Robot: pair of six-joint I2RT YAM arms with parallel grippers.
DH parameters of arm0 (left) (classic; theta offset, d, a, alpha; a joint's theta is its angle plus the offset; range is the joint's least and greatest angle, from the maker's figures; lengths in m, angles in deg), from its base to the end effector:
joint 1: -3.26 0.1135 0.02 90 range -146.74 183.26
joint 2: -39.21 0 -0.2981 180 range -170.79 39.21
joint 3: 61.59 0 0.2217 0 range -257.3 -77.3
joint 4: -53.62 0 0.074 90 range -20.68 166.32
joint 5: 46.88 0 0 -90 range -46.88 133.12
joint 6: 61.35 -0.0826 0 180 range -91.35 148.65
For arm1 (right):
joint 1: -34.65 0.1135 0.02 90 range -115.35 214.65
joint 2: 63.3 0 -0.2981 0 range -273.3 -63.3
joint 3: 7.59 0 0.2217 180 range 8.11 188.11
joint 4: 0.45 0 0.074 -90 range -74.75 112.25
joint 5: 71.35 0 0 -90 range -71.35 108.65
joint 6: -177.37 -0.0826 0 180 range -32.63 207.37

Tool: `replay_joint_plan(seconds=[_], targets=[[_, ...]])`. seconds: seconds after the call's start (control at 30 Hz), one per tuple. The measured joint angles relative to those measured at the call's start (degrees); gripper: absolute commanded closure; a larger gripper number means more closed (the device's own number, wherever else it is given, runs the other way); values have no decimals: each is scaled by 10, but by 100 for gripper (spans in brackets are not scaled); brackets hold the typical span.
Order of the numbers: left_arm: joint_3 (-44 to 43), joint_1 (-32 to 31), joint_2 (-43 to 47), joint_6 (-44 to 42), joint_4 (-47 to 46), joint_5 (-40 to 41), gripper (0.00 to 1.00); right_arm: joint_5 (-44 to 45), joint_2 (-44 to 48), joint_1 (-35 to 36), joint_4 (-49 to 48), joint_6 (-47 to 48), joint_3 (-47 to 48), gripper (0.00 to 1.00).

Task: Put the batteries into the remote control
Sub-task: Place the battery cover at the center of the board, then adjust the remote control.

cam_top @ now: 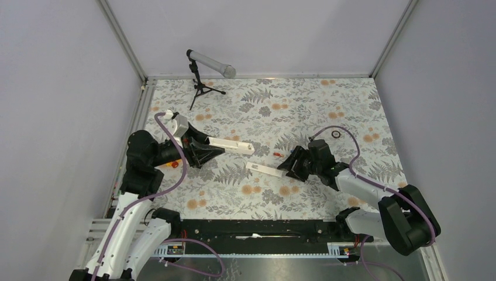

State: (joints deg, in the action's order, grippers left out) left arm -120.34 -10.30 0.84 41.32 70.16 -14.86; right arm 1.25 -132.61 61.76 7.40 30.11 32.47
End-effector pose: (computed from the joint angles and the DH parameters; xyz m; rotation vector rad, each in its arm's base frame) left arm 0.0921 -0.0943 0.3836 0.8499 1.4093 -1.1076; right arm 0.1935 0.1268 0.1919 0.4530 2.3926 1.0865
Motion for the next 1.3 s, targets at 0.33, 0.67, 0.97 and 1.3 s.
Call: replay_joint_plan(seconds=[0.33, 0.67, 0.97, 1.3], targets=[[6, 0, -39, 68, -144, -47, 100, -35, 109, 0, 99, 112, 61, 0], [6, -19, -126, 138, -297, -136, 100, -314, 173, 0, -214, -12, 108, 1], [-20, -40, -115, 126, -326, -135, 100, -346, 74, 40, -369, -179, 141, 3], [-20, -49, -105, 130, -381, -100, 100, -322, 5, 75, -582, -346, 145, 45]])
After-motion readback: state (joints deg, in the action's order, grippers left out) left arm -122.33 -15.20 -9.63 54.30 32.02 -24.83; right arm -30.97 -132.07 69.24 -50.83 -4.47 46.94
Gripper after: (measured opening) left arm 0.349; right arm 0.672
